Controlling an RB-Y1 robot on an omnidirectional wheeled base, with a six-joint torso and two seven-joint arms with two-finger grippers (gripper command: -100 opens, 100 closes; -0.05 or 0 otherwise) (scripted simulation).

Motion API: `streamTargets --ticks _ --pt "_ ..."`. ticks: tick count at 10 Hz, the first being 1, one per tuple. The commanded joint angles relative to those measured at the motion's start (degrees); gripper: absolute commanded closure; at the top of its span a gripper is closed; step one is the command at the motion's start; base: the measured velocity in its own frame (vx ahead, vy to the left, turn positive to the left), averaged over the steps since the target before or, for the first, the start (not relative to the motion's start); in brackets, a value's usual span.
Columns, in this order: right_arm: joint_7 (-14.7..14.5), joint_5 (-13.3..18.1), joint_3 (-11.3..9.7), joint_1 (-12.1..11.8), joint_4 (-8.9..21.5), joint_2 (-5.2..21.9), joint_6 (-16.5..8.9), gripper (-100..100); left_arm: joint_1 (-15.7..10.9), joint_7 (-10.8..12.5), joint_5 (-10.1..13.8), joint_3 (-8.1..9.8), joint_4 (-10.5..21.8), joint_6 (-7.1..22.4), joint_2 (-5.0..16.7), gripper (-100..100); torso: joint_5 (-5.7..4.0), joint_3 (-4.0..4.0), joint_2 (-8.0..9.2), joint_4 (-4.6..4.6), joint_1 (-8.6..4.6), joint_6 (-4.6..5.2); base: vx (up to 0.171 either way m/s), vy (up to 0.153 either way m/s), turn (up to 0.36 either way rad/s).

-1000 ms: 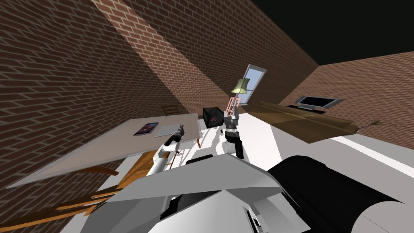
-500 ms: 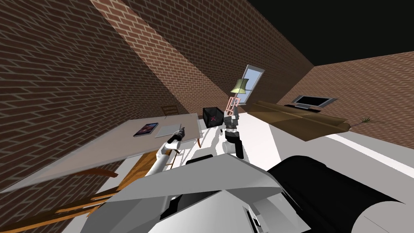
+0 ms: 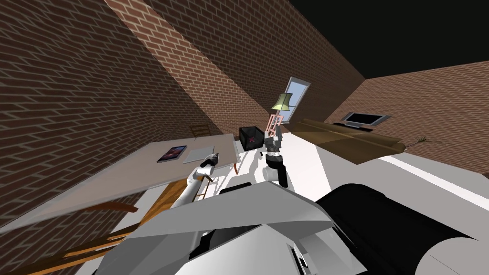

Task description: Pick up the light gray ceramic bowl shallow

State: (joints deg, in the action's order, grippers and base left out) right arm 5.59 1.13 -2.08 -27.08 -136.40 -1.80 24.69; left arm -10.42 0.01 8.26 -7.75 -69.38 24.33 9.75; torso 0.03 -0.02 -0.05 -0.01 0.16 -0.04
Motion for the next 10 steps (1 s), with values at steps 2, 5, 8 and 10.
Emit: streamTargets --ticks 2,5,8,10 --pt "0.00 0.00 0.00 0.00 0.00 0.00 0.00 0 -2.18 -0.62 -0.16 0.14 3.99 2.21 0.37 -100 0.00 0.00 0.00 0.00 0.00 0.00 0.007 0.044 -0.026" --pt "0.00 0.00 0.00 0.00 0.00 0.00 0.00 0 -3.41 -1.03 -0.42 0.31 7.57 3.59 0.57 -100 0.01 -0.01 -0.02 0.00 0.03 0.00 0.008 0.043 -0.025" --pt "0.00 0.00 0.00 0.00 0.00 0.00 0.00 0 -5.62 -1.88 -0.99 0.71 12.61 6.02 0.97 -100 0.00 -0.02 -0.04 -0.01 -0.01 0.00 0.015 0.041 -0.025" --pt "0.00 0.00 0.00 0.00 0.00 0.00 0.00 0 -6.60 -2.30 -1.29 0.93 14.93 7.08 1.16 -100 0.03 -0.03 -0.06 -0.01 0.15 -0.01 0.022 0.072 -0.032"
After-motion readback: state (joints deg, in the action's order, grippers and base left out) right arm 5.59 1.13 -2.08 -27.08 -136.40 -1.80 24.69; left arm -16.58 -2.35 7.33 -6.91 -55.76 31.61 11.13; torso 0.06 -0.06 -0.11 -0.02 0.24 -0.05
